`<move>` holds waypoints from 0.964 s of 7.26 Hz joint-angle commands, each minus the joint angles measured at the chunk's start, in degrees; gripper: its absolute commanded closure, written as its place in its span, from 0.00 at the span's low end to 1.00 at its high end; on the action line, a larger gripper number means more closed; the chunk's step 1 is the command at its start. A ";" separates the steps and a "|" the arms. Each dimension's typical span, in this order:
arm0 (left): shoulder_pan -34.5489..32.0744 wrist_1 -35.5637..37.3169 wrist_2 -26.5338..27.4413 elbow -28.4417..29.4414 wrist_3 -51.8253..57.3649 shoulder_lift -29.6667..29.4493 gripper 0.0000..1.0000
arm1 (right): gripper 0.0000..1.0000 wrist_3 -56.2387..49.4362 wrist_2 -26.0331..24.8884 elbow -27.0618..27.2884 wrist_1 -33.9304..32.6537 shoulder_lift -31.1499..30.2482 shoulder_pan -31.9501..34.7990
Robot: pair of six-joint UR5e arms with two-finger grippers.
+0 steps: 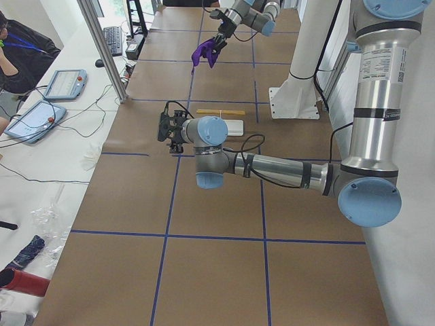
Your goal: Hang towel on rack
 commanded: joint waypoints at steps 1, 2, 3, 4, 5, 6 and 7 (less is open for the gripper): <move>9.37 -1.66 10.84 -3.29 -14.01 -3.13 0.01 | 1.00 0.03 -2.28 0.70 0.00 0.23 -2.82; 12.02 -1.31 12.36 -3.92 -19.74 -5.68 0.02 | 1.00 0.03 -3.33 0.96 0.00 0.32 -3.52; 14.57 1.22 12.37 -4.10 -24.41 -9.27 0.02 | 1.00 -0.06 -3.35 1.66 0.00 0.23 -4.49; 15.99 9.51 11.85 -5.23 -30.46 -15.66 0.02 | 1.00 -0.15 -3.35 1.75 0.00 0.23 -4.93; 19.31 21.77 10.11 -6.72 -32.44 -21.55 0.02 | 1.00 -0.06 -3.35 1.93 0.87 0.23 -5.46; 22.04 31.03 8.70 -7.78 -34.72 -26.05 0.02 | 1.00 -0.23 -3.43 1.84 3.75 0.14 -6.07; 24.85 31.82 8.77 -7.61 -37.79 -26.96 0.02 | 1.00 -0.23 -3.43 1.84 3.95 0.14 -6.25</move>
